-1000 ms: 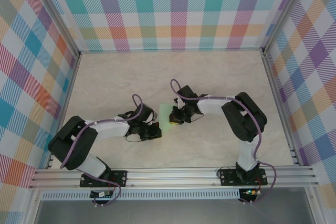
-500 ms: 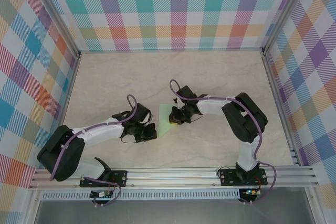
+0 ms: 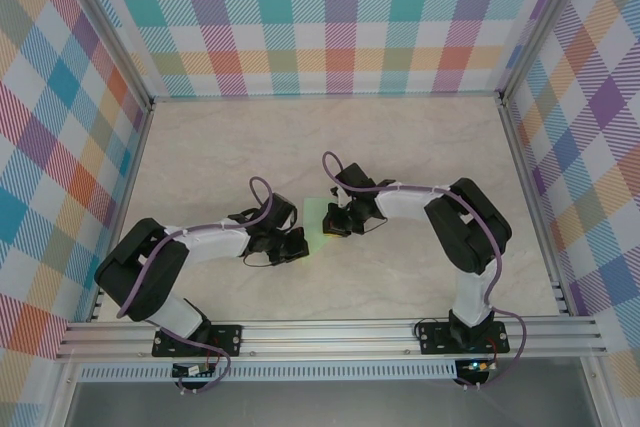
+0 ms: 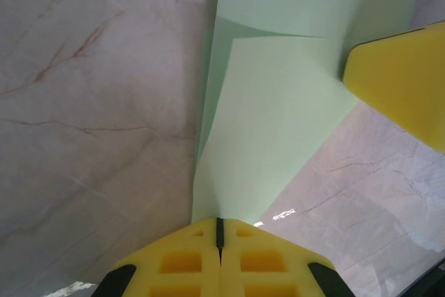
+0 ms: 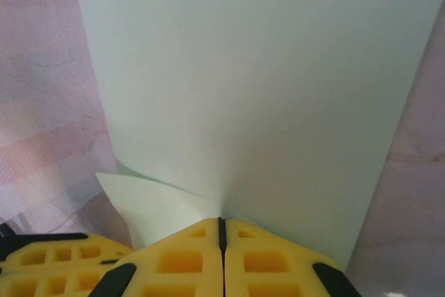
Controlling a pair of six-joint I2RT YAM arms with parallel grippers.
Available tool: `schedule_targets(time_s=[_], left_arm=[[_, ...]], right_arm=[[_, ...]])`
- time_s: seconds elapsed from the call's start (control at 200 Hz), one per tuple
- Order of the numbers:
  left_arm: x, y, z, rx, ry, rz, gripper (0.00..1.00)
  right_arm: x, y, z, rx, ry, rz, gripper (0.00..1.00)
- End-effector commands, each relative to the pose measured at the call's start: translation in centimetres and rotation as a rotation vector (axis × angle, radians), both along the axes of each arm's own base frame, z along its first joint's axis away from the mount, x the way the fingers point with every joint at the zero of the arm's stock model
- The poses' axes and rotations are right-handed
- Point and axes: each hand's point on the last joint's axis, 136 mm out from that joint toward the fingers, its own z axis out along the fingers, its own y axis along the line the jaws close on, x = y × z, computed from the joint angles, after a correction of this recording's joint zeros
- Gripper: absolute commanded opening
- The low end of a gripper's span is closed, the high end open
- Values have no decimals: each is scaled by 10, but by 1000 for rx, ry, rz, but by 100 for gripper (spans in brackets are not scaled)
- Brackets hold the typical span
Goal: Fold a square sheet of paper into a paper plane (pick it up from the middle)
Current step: Third fold the triangle at the center of the table.
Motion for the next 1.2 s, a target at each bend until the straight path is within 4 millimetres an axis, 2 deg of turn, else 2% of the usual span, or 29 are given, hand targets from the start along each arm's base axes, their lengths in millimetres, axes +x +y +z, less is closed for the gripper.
schedule_targets(time_s=[0.0,0.12,0.265,0.39,0.59,0.68,0.81,1.045,1.195], left_arm=[[-6,4,-11,49,36,-1,1],[-11,11,-15,84,48,-9,0],[-13,15,-16,105,54,-10,0],[-15,17,-19,114,72,-5,0],[-20,19,-24,122,99,5,0],[-22,22,-26,137,111,8,0],[-27,26,-30,153,131,6,0],[-31,23,-34,135,148,-15,0],[-29,20,-29,129,133,-34,0]], right_arm=[[-3,4,24,17,-76,53,6],[-19,14,23,29,-74,99,6],[-34,24,8,21,-33,132,6],[-34,27,-3,12,-12,125,6],[-30,18,-22,-41,11,91,6],[-27,9,-32,-67,25,70,6],[-13,-16,-38,-85,30,3,6],[22,-57,-34,-112,-3,-86,6],[38,-69,-19,-117,-51,-112,6]])
